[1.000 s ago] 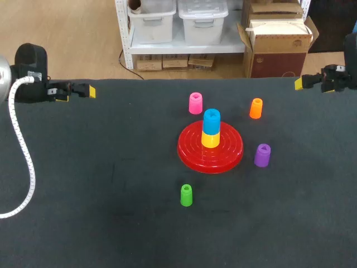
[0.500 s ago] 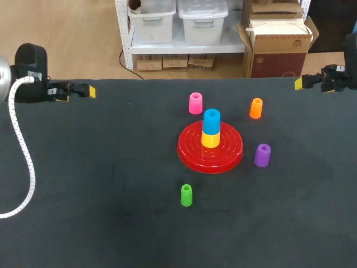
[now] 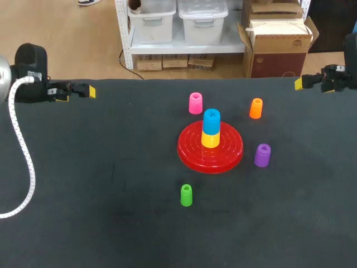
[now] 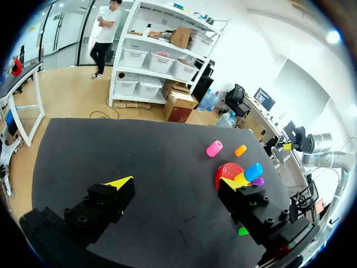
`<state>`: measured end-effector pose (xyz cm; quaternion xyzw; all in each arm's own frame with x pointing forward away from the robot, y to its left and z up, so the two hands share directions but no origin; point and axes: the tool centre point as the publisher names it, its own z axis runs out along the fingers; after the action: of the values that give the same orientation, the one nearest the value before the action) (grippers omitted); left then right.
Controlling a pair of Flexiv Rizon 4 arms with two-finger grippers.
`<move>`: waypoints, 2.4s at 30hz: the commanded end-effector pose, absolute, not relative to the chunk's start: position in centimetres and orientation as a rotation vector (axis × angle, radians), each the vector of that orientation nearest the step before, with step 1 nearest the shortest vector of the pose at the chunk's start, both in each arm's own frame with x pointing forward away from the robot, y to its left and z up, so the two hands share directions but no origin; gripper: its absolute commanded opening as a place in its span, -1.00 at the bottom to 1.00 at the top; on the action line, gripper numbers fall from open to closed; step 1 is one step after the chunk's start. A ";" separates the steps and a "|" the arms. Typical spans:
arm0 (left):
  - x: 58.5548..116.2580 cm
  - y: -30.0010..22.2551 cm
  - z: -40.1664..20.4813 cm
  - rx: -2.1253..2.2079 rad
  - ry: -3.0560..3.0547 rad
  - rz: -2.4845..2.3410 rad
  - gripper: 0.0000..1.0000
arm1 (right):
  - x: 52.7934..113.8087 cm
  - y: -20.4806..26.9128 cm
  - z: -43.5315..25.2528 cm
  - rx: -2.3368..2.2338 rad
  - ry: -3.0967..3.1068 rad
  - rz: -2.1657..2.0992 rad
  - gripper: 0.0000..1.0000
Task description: Pick up and stack the cylinders on the red base in this order: pink,purple,orange,green
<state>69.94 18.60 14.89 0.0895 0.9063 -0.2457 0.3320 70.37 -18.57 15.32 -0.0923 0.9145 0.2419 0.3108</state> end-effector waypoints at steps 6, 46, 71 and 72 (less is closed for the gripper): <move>70.0 18.5 15.0 0.231 2.374 -0.636 1.00 | 70.3 -18.6 15.4 -0.245 2.415 0.636 1.00; 70.0 18.5 15.0 0.231 2.374 -0.636 1.00 | 70.3 -18.6 15.4 -0.245 2.415 0.636 1.00; 64.5 13.8 15.8 1.176 1.946 -0.931 1.00 | 70.3 -18.6 15.4 -0.245 2.415 0.636 1.00; 64.1 13.5 15.6 1.230 1.940 -0.934 1.00 | 70.3 -18.6 15.4 -0.245 2.415 0.636 1.00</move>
<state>65.02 12.80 15.89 0.2851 0.8625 -0.2527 0.3331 70.37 -18.56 15.32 -0.0923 0.9145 0.2419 0.3108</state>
